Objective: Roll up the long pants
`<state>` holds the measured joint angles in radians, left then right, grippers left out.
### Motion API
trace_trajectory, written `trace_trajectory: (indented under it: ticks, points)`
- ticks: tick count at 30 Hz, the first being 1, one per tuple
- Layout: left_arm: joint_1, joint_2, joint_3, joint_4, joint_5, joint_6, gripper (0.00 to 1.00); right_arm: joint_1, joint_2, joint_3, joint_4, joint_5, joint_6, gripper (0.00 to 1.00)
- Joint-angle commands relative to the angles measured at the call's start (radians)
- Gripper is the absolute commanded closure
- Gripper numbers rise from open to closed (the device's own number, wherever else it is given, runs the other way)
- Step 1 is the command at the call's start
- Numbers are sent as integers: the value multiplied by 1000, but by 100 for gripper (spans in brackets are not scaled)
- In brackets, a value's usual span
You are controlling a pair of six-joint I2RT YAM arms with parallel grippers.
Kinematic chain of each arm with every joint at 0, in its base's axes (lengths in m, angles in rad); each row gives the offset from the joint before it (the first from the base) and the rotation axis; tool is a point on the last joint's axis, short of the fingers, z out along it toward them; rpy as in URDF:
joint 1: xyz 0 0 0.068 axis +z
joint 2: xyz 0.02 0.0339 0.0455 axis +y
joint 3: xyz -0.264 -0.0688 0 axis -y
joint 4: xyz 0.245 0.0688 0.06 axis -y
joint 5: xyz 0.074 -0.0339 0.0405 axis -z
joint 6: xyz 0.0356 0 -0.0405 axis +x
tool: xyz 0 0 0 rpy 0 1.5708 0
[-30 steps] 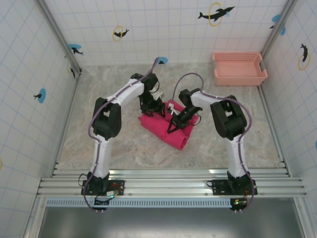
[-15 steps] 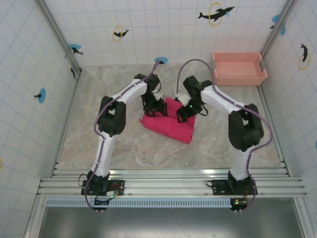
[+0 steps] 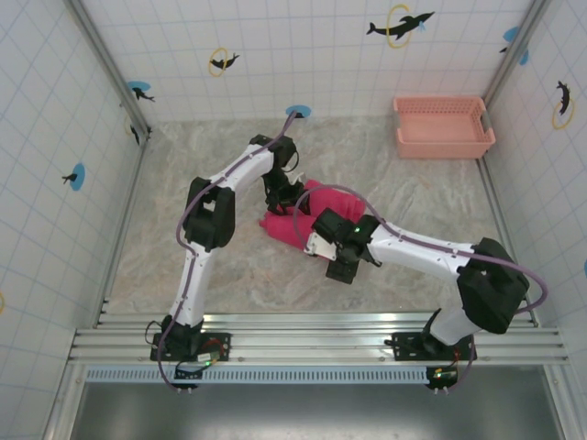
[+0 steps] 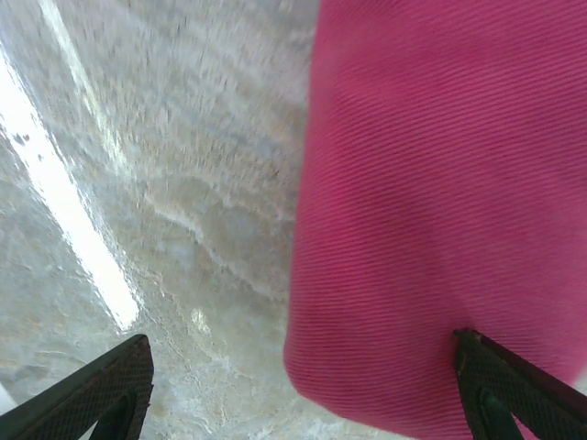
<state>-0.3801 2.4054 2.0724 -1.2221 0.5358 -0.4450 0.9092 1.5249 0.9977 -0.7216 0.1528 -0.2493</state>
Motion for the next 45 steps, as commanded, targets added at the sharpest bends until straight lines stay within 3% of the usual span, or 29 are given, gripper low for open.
trace_trajectory:
  ticks: [1,5,13,18,20,23,26,31,37,45]
  points:
    - [-14,131,-65,13,-59,34,23,30,46,-31,103,94,-19,14]
    - [-15,134,-58,1,-63,53,24,56,133,-31,161,183,-87,15]
    - [-14,126,-61,-5,-63,73,23,48,367,119,186,255,-138,29]
    - [-11,114,-70,-14,-64,91,22,15,423,193,143,178,-143,66]
    - [-10,110,-75,-14,-59,94,21,7,418,201,126,141,-148,75]
    - [-9,101,-75,-22,-52,100,19,-3,387,215,78,65,-161,81]
    - [2,77,-61,-31,-48,101,7,-27,355,280,-40,-85,-162,86]
    - [59,13,42,-78,-143,105,3,-116,370,489,-302,-505,-128,85]
    - [93,-102,98,-123,-309,129,3,-268,451,553,-358,-914,23,84]
    - [93,-188,63,-161,-454,156,3,-381,601,549,-321,-1158,141,84]
